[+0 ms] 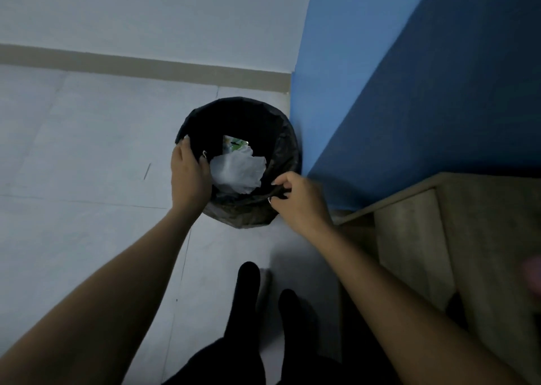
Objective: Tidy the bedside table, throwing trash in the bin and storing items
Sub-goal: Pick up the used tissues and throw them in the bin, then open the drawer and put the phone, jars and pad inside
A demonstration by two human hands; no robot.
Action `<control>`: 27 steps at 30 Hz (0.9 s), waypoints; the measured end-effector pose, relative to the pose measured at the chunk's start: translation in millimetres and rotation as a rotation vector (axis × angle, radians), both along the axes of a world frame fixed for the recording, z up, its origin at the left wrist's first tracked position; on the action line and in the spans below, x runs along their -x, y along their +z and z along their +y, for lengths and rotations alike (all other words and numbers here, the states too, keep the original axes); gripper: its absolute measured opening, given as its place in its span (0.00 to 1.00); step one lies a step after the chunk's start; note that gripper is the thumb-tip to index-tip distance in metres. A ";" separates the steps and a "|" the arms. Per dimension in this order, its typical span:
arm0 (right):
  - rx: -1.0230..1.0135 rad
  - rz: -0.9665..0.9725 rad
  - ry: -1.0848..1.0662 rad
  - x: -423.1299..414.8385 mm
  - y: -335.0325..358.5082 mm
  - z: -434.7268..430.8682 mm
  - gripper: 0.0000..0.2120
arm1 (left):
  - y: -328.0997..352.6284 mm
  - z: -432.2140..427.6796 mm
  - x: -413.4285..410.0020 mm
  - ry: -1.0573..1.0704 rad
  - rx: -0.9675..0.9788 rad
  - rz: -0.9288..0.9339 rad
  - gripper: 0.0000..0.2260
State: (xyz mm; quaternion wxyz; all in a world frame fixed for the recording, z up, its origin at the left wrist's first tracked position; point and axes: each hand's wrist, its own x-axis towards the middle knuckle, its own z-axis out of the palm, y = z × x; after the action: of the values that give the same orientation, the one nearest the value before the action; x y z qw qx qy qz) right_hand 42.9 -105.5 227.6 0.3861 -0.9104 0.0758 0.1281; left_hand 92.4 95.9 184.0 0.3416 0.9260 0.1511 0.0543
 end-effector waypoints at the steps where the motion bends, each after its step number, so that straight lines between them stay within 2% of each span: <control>1: -0.002 -0.006 -0.008 8.5 6.1 -3.2 0.13 | 4.9 -4.9 8.3 -0.020 -0.004 -0.001 0.22; 8: 0.023 -0.142 -0.072 70.3 60.3 -27.4 0.10 | 49.6 -24.4 52.8 -0.150 -0.026 -0.095 0.23; 13: 0.089 -0.339 -0.191 161.7 118.9 -71.4 0.09 | 122.3 -50.8 101.0 -0.206 0.018 -0.224 0.22; 17: 0.309 -0.550 -0.309 233.2 141.8 -114.4 0.12 | 176.4 -88.4 171.0 -0.281 0.084 -0.215 0.22; 19: 0.360 -0.573 -0.374 270.3 139.1 -133.2 0.16 | 192.5 -111.2 208.4 -0.370 0.120 -0.174 0.22; 23: 0.457 -0.521 -0.312 315.9 102.8 -164.4 0.24 | 200.2 -155.5 254.8 -0.512 0.142 -0.094 0.22; 25: 0.486 -0.476 -0.298 325.7 91.8 -177.8 0.30 | 199.0 -174.2 267.6 -0.542 0.137 -0.032 0.23; 27: 0.525 -0.445 -0.276 330.3 84.4 -188.0 0.32 | 194.7 -188.8 273.1 -0.553 0.147 0.008 0.23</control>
State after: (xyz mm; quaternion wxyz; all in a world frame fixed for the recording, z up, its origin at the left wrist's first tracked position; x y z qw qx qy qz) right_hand -287.4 -293.6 312.1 0.1599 -0.9652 0.1426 -0.1501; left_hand -180.8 -92.9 378.7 0.4092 0.9050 -0.1025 -0.0555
